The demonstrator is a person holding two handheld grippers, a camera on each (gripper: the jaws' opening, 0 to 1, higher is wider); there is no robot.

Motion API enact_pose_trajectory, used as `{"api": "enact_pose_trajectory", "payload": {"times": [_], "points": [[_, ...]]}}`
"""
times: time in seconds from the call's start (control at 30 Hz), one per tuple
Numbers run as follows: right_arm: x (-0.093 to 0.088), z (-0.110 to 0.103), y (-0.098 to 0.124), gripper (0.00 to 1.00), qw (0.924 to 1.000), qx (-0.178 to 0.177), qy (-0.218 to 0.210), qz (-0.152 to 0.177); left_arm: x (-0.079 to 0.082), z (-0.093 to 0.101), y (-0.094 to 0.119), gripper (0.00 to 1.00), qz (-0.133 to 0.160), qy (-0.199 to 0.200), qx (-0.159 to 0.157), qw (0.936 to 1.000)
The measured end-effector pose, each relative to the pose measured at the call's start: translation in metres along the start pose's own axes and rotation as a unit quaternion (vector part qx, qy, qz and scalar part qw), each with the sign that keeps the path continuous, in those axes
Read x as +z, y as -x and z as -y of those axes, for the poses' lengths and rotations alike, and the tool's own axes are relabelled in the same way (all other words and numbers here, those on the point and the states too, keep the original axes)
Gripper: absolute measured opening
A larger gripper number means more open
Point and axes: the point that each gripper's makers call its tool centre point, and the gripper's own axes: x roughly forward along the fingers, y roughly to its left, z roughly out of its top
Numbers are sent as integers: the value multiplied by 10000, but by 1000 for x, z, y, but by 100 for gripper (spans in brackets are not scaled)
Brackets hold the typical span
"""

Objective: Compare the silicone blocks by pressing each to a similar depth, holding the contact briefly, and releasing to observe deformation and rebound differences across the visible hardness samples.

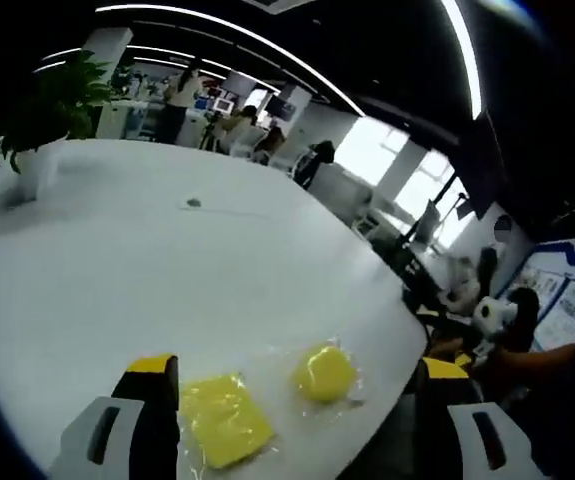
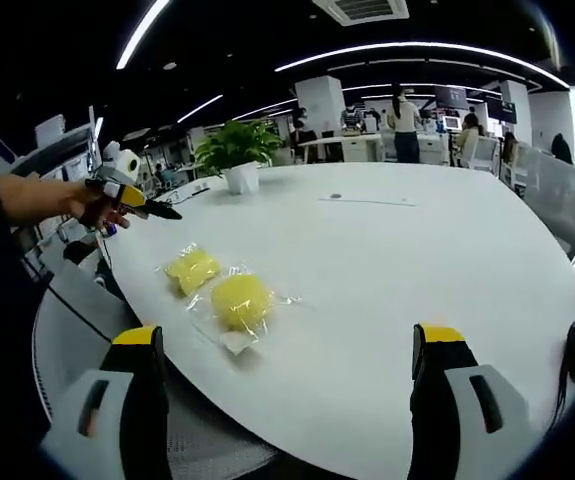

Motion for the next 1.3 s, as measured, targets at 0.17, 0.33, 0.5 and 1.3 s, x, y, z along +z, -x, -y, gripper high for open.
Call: {"api": "enact_pose_trajectory", "payload": {"times": [0.17,0.33,0.5,1.3], "points": [[7,-6,3,96,9998,-35,-125,131,0,14,-26,98,-72,409,-368,9985],[5,-11,1,96,10000,35,-28,62,-11,12,-59,96,-288,876,-519,9944],[8,-14,2,96,10000,62,36,67,-25,9,-79,97,-563,1113,-435,9912],[-4,-15,-2,96,9998,140,-96,-101,-53,-15,-127,46,-1154,2681,-3,9565]]}}
